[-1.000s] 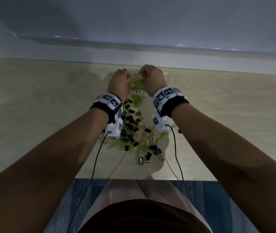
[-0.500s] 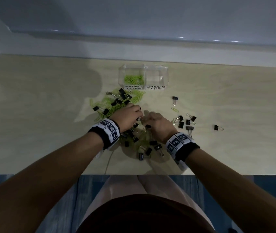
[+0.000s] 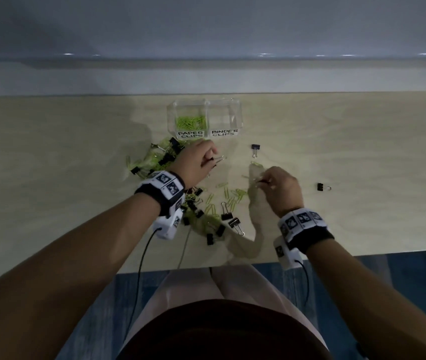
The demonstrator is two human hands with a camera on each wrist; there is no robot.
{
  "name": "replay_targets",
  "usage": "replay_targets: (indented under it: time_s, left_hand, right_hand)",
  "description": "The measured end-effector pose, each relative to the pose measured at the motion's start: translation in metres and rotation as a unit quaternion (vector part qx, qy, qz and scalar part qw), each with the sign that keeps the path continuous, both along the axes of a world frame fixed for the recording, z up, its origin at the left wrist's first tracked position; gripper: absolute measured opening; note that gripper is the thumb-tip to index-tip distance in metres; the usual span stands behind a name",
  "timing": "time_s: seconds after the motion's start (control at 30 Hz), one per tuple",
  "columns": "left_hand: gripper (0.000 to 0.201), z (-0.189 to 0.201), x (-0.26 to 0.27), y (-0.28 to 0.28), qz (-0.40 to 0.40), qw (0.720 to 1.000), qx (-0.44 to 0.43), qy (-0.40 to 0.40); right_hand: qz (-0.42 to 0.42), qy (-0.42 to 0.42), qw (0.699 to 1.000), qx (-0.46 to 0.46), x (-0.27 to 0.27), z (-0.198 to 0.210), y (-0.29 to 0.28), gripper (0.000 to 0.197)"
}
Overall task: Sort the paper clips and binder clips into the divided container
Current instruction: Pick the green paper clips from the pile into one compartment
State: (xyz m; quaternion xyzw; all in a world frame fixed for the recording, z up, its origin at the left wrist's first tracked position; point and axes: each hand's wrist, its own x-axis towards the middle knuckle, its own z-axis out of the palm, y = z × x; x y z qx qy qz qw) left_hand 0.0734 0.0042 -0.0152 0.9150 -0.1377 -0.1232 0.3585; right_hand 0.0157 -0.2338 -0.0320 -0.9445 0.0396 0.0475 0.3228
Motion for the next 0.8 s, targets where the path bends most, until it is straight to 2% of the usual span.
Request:
replay_targets:
  time_s: [0.1, 0.2, 0.27, 0.37, 0.43, 0.5, 0.6, 0.7, 0.8]
  left_hand:
    - [0.022, 0.002, 0.012, -0.026, 0.011, 0.999, -0.052, 0.009]
    - [0.029, -0.002, 0.012, -0.036, -0.019, 0.999, -0.025, 0.026]
    - [0.030, -0.007, 0.009, -0.027, -0.060, 0.997, 0.052, 0.018]
    - [0.033, -0.016, 0.005, -0.003, -0.103, 0.984, 0.141, 0.031]
    - [0.031, -0.020, 0.003, 0.010, -0.116, 0.979, 0.162, 0.041]
    - [0.027, -0.019, 0.003, 0.012, -0.120, 0.978, 0.165, 0.048]
    - [0.023, -0.017, 0.005, 0.006, -0.118, 0.977, 0.166, 0.062]
    - [0.019, -0.019, 0.009, 0.002, -0.110, 0.979, 0.155, 0.070]
    - [0.014, -0.016, 0.013, -0.006, -0.106, 0.984, 0.125, 0.066]
  right_hand:
    - [-0.082, -0.002, 0.996, -0.037, -0.003, -0.001, -0.032, 0.009]
    - [-0.063, -0.042, 0.994, -0.084, -0.009, -0.001, -0.040, 0.015]
    - [-0.017, -0.054, 0.994, -0.090, -0.017, -0.002, -0.031, 0.017]
    - [0.103, -0.018, 0.994, -0.040, -0.037, -0.004, -0.006, 0.017]
    - [0.183, 0.004, 0.983, -0.014, -0.051, -0.009, 0.011, 0.022]
    - [0.238, 0.035, 0.970, -0.026, -0.059, -0.012, 0.026, 0.033]
    - [0.232, 0.076, 0.969, -0.037, -0.063, -0.013, 0.038, 0.041]
    - [0.211, 0.037, 0.976, -0.026, -0.064, -0.013, 0.035, 0.020]
    - [0.186, 0.000, 0.981, -0.045, -0.062, -0.006, 0.014, 0.020]
